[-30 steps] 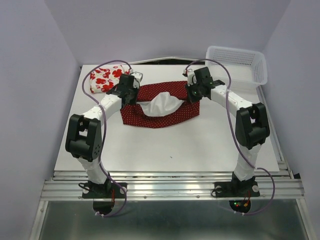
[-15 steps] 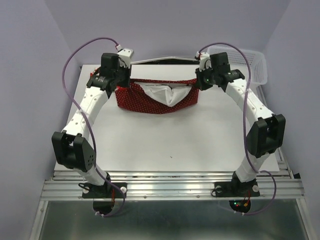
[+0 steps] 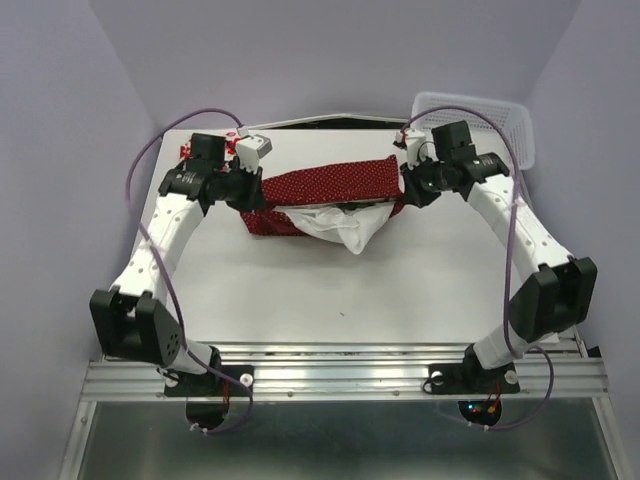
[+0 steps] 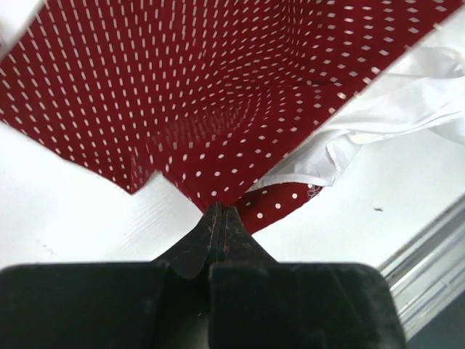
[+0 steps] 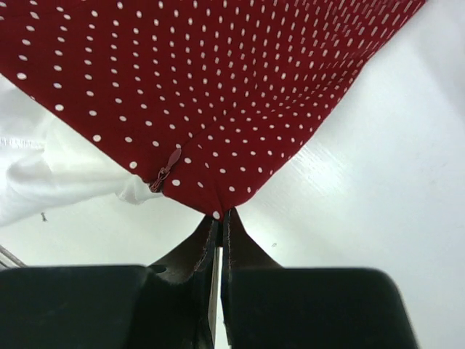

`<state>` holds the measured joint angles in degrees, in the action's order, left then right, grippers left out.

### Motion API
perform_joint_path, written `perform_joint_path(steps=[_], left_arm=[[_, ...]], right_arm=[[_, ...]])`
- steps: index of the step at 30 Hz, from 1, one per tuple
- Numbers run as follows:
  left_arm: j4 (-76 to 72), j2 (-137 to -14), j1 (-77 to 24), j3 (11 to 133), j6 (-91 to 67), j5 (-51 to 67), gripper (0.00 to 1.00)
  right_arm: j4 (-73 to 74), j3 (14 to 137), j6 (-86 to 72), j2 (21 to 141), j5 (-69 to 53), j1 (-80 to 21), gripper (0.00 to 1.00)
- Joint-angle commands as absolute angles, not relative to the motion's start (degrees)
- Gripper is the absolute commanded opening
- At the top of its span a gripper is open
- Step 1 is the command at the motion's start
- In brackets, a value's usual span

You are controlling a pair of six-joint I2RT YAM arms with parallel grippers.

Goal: Fold and stack the skirts
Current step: Flatten the skirt out

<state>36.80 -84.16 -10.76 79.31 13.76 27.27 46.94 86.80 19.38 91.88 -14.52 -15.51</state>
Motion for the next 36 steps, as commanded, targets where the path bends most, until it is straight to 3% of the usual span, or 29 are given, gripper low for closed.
perform_joint_path(steps=[1,6,11,17,21,24,26,28,29,30,36], left_arm=[[38.77,-76.80,-9.13,82.53,16.20,33.15,0.00],[24.92,-88.58,-13.62,83.67,7.75,15.87,0.00],[28.74,-105.71,-14.24,93.51,0.72,8.18,0.00],[25.22,-104.16,-14.24,91.50,1.92,5.20,0.00],[24.95,-103.70,-13.97,88.07,5.53,-1.73,0.00],[24.02,-104.07,-13.54,86.33,6.41,2.77,0.00],[17.54,-97.85,-13.18,79.94,8.08,8.57,0.07],[13.12,-89.09,-13.18,75.87,11.40,12.90,0.23],[8.92,-86.08,-13.18,72.72,11.95,14.49,0.33],[7.66,-81.78,-13.18,71.99,12.13,14.50,0.54],[11.35,-79.47,-13.27,75.34,9.15,17.99,0.53]], right_arm=[[51.42,95.09,19.26,88.91,-14.41,-13.54,0.01],[43.43,100.08,13.90,107.60,-13.19,-15.81,0.01],[45.09,108.98,11.08,121.98,-12.05,-18.11,0.01],[45.52,111.01,12.29,119.90,-12.57,-18.11,0.01],[40.62,102.93,15.90,114.17,-7.48,-18.11,0.01],[46.57,107.03,16.35,118.39,-7.47,-18.11,0.01],[43.88,103.65,14.60,115.41,-11.23,-18.11,0.01],[43.24,102.31,13.63,113.39,-13.87,-18.11,0.01],[43.42,101.96,12.84,111.90,-15.10,-18.11,0.01],[43.77,102.04,12.40,111.36,-15.81,-18.11,0.01],[44.91,102.39,9.58,109.25,-17.84,-18.11,0.01]])
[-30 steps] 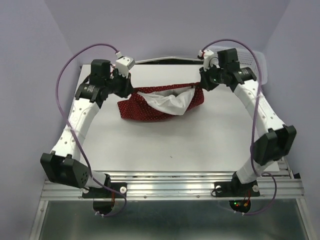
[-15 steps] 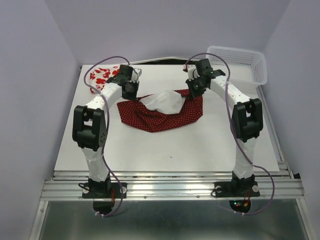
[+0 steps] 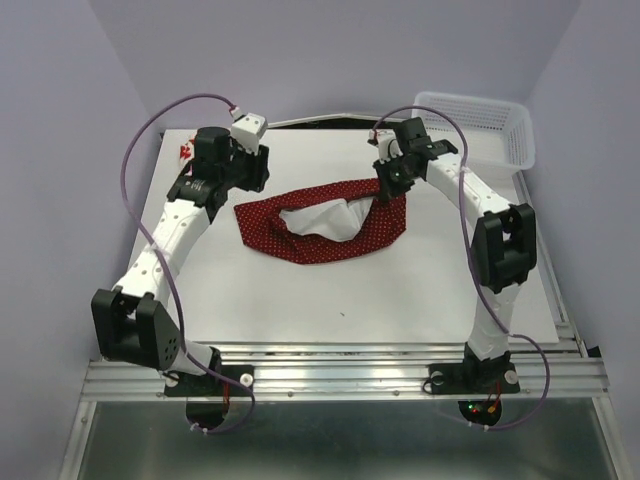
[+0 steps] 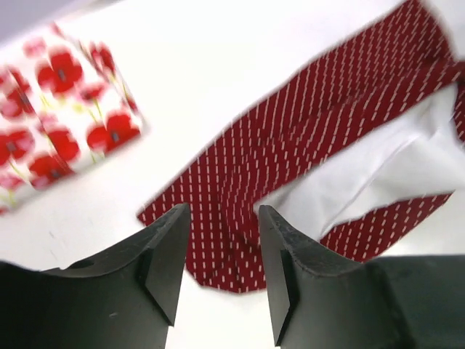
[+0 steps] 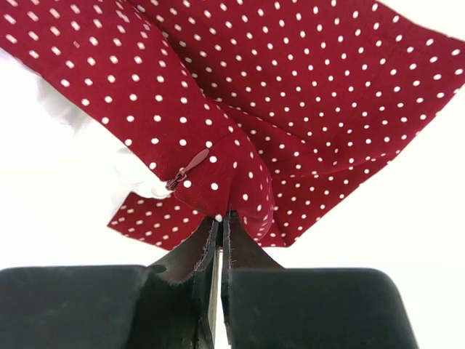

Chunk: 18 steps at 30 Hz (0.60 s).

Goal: Fold and stack the skirts
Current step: Flatten the skirt out

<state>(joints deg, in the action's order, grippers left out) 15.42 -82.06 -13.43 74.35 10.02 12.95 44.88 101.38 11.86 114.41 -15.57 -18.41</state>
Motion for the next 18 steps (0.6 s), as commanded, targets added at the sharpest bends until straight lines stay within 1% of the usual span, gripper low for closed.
perform_joint_path(steps=[1,3,6,8,12,15,18], left_arm=[[9.86,-78.50,-13.27,73.76,7.66,19.58,0.54],[6.78,-76.65,-13.80,70.50,6.16,25.27,0.56],[5.98,-76.28,-22.55,67.16,8.17,28.10,0.16],[7.03,-77.78,-26.00,66.62,8.09,28.04,0.07],[4.85,-81.90,-30.93,63.81,4.23,29.96,0.00],[1.60,-86.47,-32.87,63.02,-0.95,28.48,0.00],[-2.17,-91.13,-32.96,64.76,-4.74,25.77,0.00]], right_arm=[[44.83,102.48,9.32,109.42,-17.67,-18.11,0.01],[44.56,102.57,8.18,109.95,-17.84,-18.11,0.01],[43.77,102.83,6.68,110.57,-19.25,-18.11,0.01],[43.68,103.09,6.33,110.74,-19.51,-18.63,0.01],[43.42,103.36,6.16,110.57,-18.37,-18.63,0.01],[43.42,103.36,5.80,110.39,-18.89,-18.63,0.01],[43.77,103.01,5.71,109.95,-19.86,-18.63,0.01]])
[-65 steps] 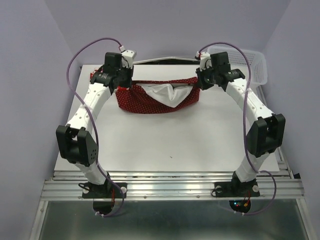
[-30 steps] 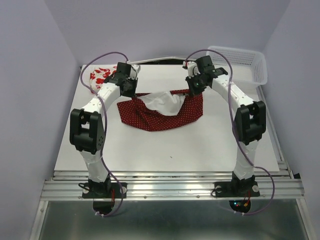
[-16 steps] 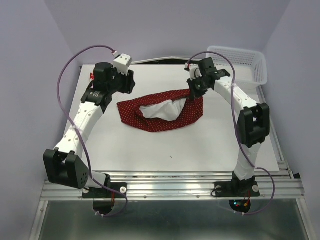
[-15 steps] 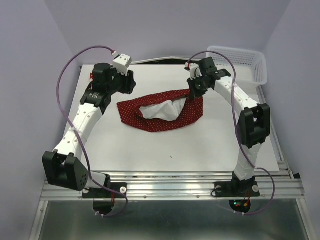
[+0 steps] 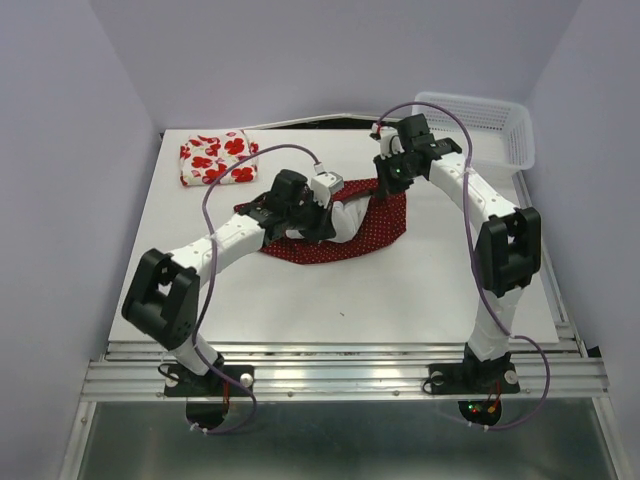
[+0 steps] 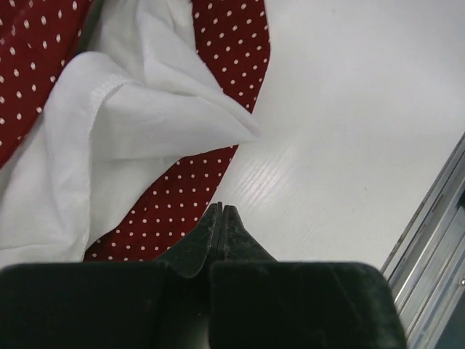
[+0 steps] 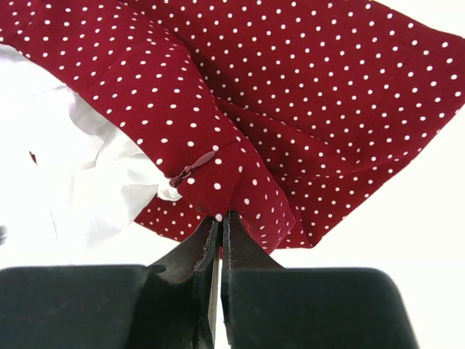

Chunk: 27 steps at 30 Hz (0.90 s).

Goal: Fold and stack the skirts
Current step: Flatten the skirt out

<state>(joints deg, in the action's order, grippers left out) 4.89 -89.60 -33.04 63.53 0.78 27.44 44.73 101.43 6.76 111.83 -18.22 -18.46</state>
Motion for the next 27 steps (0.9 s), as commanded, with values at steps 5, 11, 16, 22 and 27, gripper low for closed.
perform_joint_path(steps=[5,11,16,22,27], left_arm=[[-5.54,-98.86,-33.05,69.77,-6.77,23.03,0.00],[-13.00,-103.01,-31.03,73.74,-10.63,20.38,0.00],[-14.60,-103.35,-30.85,75.58,-9.76,17.86,0.00],[-14.59,-107.83,-30.94,78.30,-11.24,15.47,0.00],[-9.25,-114.07,-31.72,82.52,-14.32,15.39,0.00]], right_arm=[[43.86,101.60,5.45,108.37,-21.27,-18.63,0.01],[45.17,99.50,6.41,106.26,-24.34,-18.63,0.01],[45.00,96.60,6.77,103.71,-27.06,-19.25,0.01],[43.86,94.92,6.94,99.85,-32.87,-19.78,0.01],[45.17,97.29,9.66,98.09,-37.87,-19.78,0.01]])
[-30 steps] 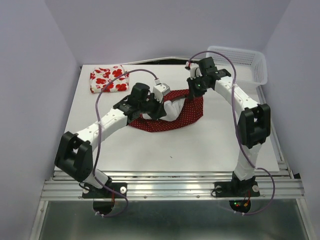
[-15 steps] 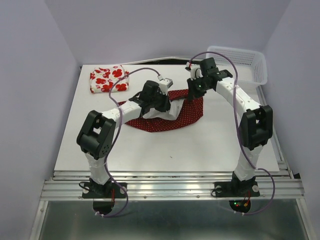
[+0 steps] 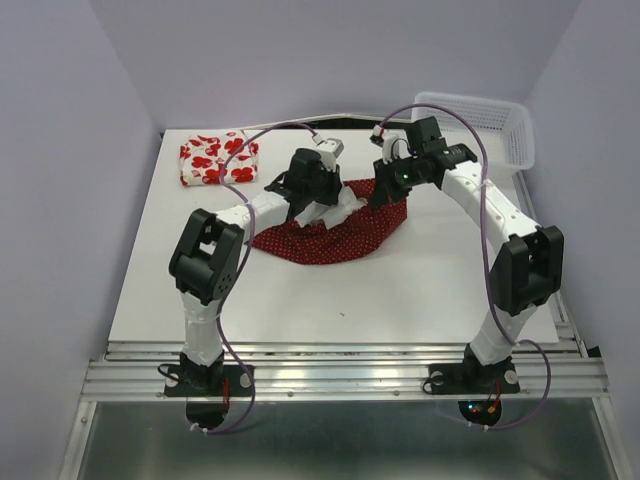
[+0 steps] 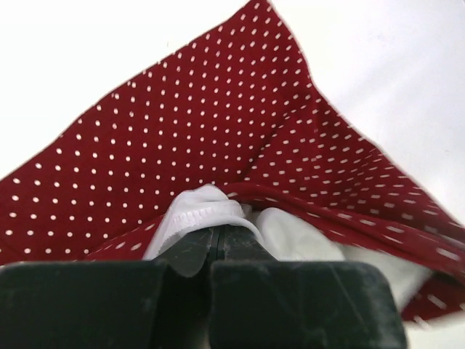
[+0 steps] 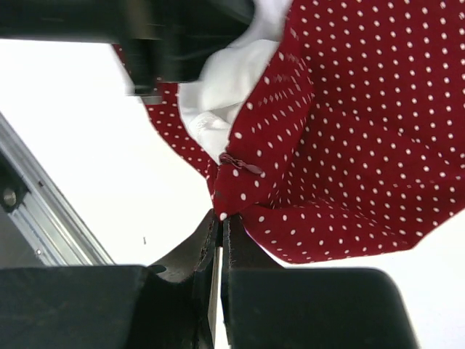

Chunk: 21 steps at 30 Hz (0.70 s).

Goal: Fold and stack the skirts
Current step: Flatten the skirt out

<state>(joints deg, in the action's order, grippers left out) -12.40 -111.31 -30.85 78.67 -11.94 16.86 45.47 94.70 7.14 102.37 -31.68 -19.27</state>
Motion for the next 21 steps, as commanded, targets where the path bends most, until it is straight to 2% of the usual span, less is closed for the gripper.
perform_joint_path(steps=[1,7,11,15,19,21], left_arm=[[-8.27,-114.52,-31.90,82.62,-14.59,14.34,0.00],[5.22,-117.50,-31.82,84.37,-19.42,-4.08,0.00],[10.63,-116.29,-30.33,81.49,-20.48,-6.41,0.00],[9.76,-108.30,-29.88,75.86,-10.74,-4.48,0.11],[16.77,-103.01,-29.97,76.19,-2.30,-14.48,0.25],[20.11,-103.01,-29.88,76.64,0.95,-17.39,0.27]], right_arm=[[45.35,97.47,9.93,97.74,-38.40,-19.78,0.01],[46.06,101.25,11.25,95.98,-40.26,-19.78,0.01],[46.14,100.20,11.07,95.10,-37.89,-19.78,0.01],[45.53,98.27,11.34,95.01,-33.23,-19.16,0.01],[44.65,98.35,10.81,96.24,-30.24,-17.33,0.01],[44.39,99.14,10.55,96.59,-30.58,-16.79,0.01]])
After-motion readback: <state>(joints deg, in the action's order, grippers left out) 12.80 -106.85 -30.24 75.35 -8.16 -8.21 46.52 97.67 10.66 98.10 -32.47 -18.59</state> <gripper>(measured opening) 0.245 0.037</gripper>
